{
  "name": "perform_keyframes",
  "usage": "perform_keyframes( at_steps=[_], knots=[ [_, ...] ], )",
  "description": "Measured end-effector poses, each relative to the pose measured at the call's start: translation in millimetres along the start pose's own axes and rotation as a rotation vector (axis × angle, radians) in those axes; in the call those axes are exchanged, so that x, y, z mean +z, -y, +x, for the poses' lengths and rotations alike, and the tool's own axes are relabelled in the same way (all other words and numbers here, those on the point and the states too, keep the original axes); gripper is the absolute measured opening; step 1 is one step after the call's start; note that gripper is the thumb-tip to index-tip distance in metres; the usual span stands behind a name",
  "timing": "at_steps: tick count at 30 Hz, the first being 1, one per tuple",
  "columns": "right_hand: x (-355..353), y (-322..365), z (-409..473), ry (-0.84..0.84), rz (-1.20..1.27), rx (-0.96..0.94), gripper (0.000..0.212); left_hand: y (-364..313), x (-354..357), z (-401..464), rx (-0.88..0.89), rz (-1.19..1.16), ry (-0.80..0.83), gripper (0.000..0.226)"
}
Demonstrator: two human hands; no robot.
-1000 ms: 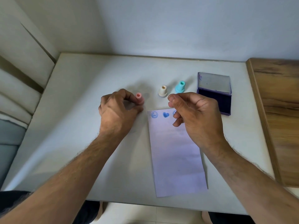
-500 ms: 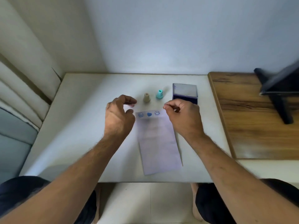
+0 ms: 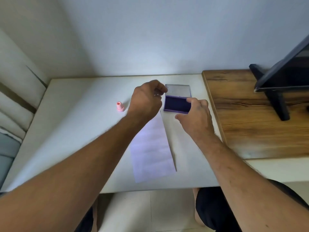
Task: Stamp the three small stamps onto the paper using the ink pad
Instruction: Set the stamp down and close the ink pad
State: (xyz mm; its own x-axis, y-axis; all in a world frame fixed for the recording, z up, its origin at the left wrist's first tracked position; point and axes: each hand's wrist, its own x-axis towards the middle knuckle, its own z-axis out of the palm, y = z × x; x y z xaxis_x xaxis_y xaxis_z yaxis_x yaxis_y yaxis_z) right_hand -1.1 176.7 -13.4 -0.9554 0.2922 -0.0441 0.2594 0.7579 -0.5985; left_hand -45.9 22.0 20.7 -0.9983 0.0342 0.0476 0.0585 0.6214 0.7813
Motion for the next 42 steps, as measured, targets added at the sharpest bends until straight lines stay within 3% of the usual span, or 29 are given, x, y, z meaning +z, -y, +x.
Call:
perform_keyframes(
  at_steps=[3,8,11,15,34,42],
  knots=[
    [3,-5,17,0.04,-0.009,0.067,0.086,-5,19,38,0.044,0.108,0.101,0.033],
    [9,-12,33,0.042,-0.044,0.1,0.077,1,43,87,0.086,0.408,0.287,0.039],
    [10,-16,38,0.049,-0.006,0.09,0.073,0,49,102,0.12,0.544,0.317,0.045],
    [7,-12,37,0.05,0.053,0.081,0.073,-7,49,106,0.183,0.677,0.273,0.032],
    [6,-20,39,0.02,0.101,0.076,0.063,-12,47,116,0.123,0.47,0.322,0.019],
    [5,-18,35,0.009,0.171,0.115,0.062,-24,27,96,0.282,0.518,0.473,0.05]
  ],
)
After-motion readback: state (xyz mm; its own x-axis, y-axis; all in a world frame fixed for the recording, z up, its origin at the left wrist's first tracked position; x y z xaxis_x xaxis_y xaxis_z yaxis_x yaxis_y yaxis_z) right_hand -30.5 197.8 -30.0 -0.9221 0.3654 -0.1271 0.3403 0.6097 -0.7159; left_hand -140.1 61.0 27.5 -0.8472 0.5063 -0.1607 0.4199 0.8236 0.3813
